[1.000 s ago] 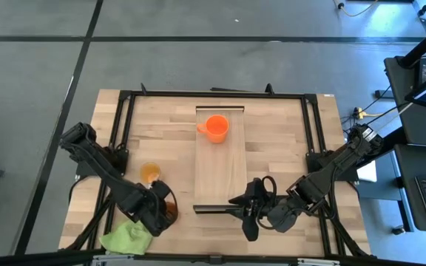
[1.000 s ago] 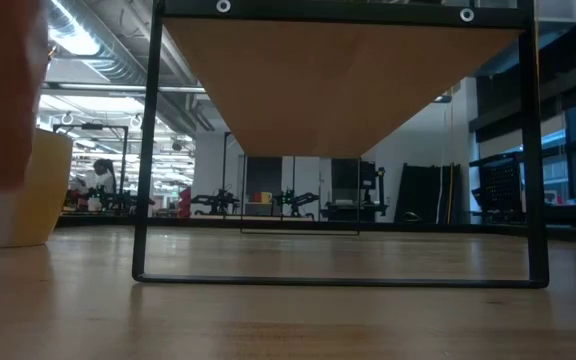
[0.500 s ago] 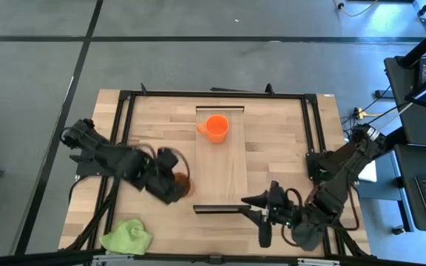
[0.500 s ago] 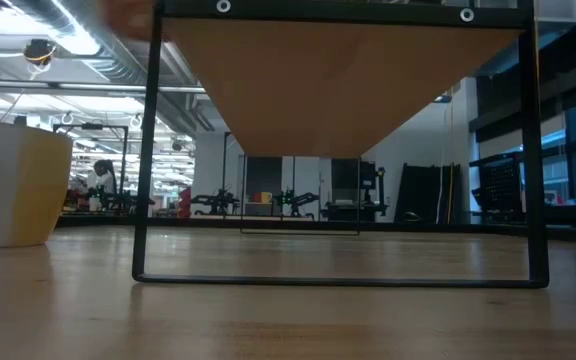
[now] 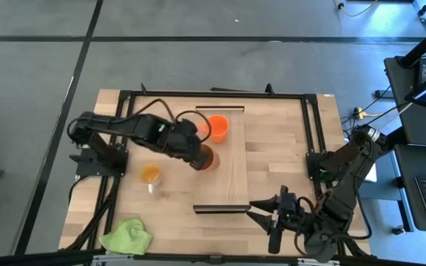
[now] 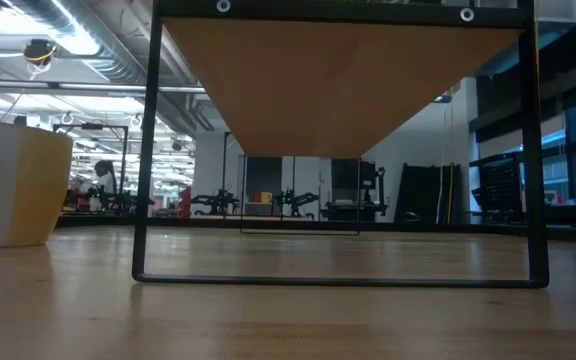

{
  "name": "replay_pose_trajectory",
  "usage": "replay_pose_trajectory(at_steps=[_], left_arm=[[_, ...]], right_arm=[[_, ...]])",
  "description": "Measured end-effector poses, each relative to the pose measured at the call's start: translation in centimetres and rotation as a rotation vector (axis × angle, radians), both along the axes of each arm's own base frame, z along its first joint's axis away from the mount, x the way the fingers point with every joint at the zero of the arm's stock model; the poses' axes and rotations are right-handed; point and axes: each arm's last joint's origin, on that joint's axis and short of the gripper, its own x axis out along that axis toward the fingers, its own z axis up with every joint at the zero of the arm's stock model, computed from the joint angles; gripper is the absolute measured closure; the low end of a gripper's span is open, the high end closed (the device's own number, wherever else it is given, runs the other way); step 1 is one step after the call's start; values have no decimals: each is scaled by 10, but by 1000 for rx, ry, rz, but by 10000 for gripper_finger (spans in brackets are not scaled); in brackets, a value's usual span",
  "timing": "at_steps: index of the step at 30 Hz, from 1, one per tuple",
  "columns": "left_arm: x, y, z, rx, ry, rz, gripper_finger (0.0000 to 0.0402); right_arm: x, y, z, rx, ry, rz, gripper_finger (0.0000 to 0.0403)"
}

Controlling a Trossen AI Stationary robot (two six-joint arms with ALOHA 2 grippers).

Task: Stack small to large cups/mugs on shelf
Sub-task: Put the brown mug on the shelf

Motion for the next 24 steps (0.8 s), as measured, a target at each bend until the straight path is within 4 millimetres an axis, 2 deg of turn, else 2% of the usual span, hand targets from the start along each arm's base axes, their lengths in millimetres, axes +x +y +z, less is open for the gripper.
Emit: replay_pose_trajectory(at_steps=[8,17,24], left_arm=[[22,17,-18,-29,70,-31,394],[36,35,-25,-53,61,-37,394],[44,35,-33,-54,85,-63,394]], right_arm=[[-1,1,0,-5,-3,-6,238],[-2,0,-2,-3,0,-24,238],[-2,-1,-3,11,1,-31,238]])
